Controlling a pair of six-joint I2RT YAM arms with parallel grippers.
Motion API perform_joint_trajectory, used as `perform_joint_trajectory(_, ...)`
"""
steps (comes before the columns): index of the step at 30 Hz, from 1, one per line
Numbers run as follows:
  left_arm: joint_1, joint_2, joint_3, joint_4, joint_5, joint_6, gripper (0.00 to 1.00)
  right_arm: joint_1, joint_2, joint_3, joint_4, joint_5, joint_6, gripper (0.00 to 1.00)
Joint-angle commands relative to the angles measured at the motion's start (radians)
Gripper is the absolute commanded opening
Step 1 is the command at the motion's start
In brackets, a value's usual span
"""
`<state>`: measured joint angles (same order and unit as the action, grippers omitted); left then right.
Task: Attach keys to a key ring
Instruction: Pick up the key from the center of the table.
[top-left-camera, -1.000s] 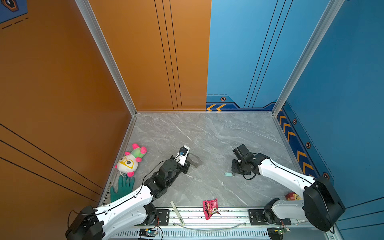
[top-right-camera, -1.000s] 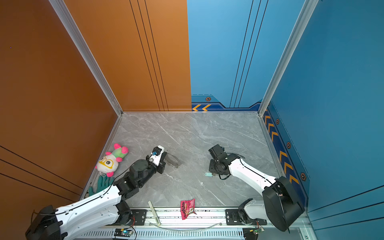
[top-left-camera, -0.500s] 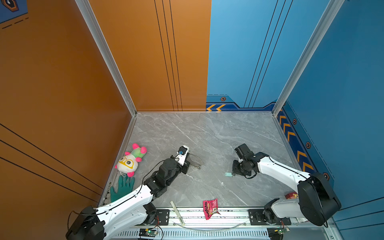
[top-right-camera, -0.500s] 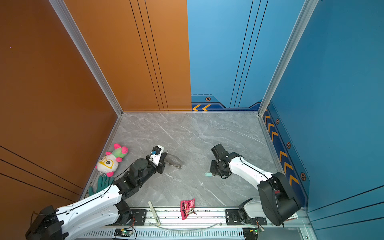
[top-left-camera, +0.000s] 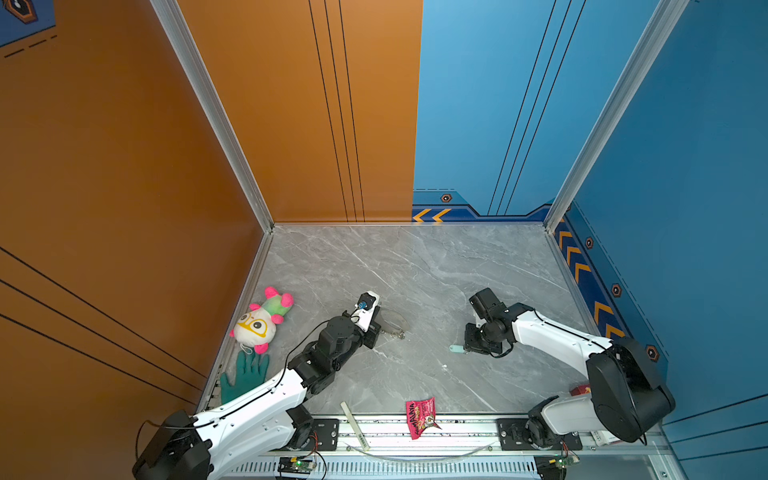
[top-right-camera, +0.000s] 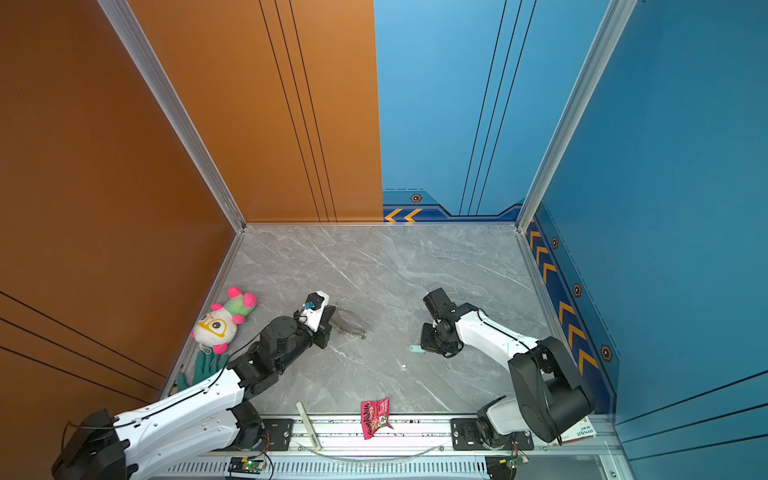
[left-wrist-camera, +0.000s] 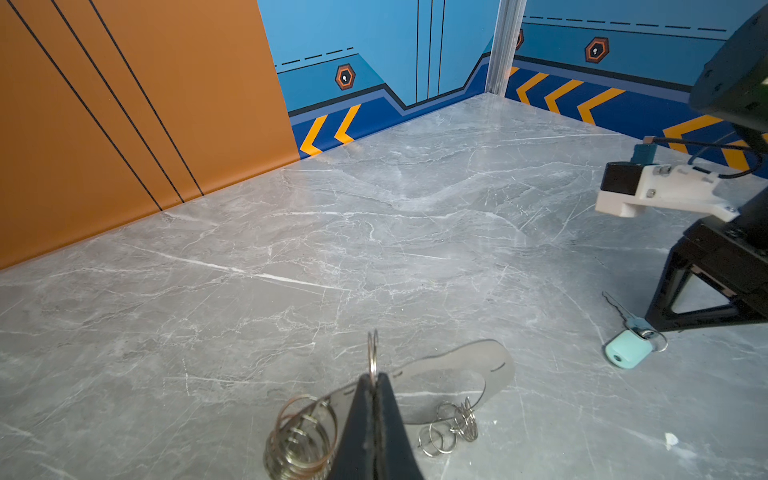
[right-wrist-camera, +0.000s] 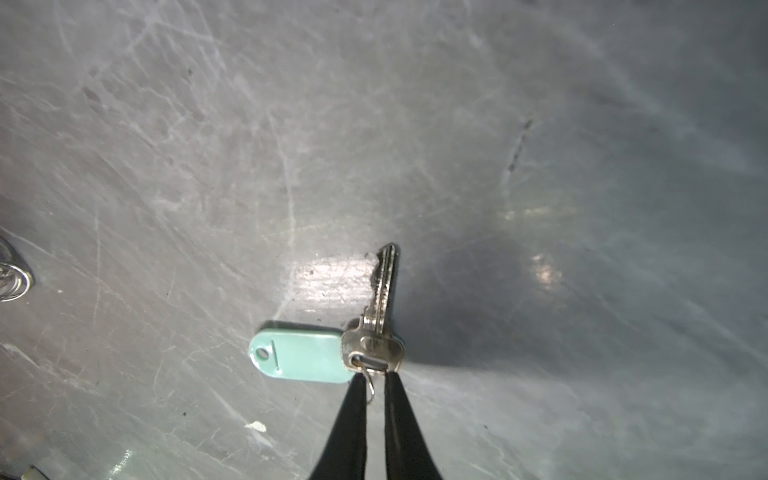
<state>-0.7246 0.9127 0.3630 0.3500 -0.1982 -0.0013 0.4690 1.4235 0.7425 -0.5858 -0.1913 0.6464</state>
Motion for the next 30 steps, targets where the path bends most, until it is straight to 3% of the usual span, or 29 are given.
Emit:
perform_joint_trajectory(1,0.012,0.006,0.008,0.038,0.010,-0.003,0.00,-0.004,0.006,-0.001,-0.034,-0.020,-0.022,0.12)
perform_joint_trajectory(30,0.010,0.008,0.006,0.040,0.017,0.008,0.00,0.026,0.058,0.038,-0.025,-0.019,-0.030,0.12)
